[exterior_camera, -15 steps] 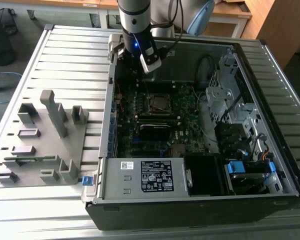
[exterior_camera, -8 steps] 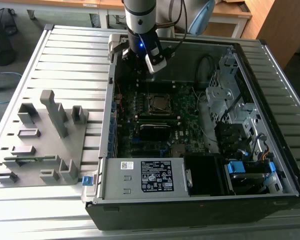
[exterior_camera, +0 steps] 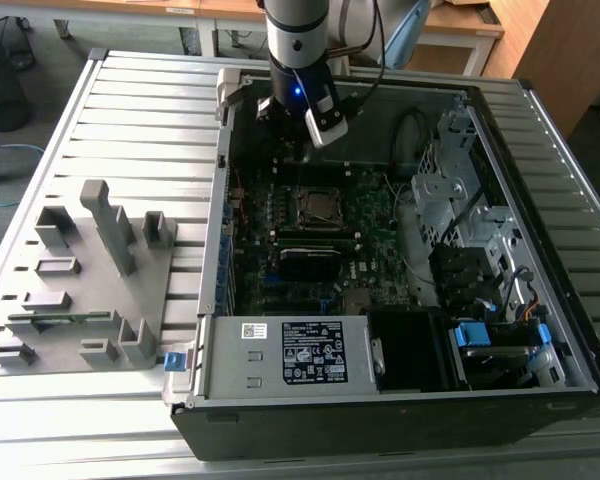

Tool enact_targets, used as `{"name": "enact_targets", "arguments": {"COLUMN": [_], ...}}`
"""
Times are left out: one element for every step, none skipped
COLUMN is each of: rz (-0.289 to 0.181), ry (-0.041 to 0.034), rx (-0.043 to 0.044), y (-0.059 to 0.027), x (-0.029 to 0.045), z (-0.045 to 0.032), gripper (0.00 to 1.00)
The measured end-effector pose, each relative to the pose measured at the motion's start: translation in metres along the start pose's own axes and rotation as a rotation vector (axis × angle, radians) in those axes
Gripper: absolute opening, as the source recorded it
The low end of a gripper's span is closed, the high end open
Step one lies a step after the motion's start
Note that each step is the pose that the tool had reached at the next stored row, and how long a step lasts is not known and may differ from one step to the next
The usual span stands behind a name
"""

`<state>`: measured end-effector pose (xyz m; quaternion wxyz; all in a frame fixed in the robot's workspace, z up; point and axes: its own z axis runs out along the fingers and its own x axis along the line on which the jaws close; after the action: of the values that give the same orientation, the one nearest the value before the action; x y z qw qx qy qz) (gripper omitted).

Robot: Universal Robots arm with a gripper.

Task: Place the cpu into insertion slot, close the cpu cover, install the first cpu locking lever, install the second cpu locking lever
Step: 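Install the first cpu locking lever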

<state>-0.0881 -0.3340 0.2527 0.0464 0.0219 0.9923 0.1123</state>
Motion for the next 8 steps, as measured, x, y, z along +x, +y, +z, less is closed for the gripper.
{"name": "enact_targets", "arguments": {"rz": [0.0, 0.0, 0.0, 0.0, 0.0, 0.0, 0.0, 0.0], "ry": [0.0001, 0.0001, 0.0001, 0.0002, 0.0001, 0.0001, 0.0, 0.0], "rx": [0.0, 0.0, 0.0001, 0.0001, 0.0001, 0.0001, 0.0, 0.0001], "y": [0.0, 0.0001, 0.0001, 0.0001, 0.0001, 0.0001, 0.0002, 0.0002], "x": [-0.0015, -0.003, -0.0043, -0.0052, -0.0052, -0.0052, -0.0054, -0.0054], "z": [0.0001, 0.0003, 0.0004, 0.0004, 0.0004, 0.0004, 0.0005, 0.0005], "gripper": [0.11, 0.11, 0.11, 0.11, 0.11, 0.11, 0.11, 0.11]}}
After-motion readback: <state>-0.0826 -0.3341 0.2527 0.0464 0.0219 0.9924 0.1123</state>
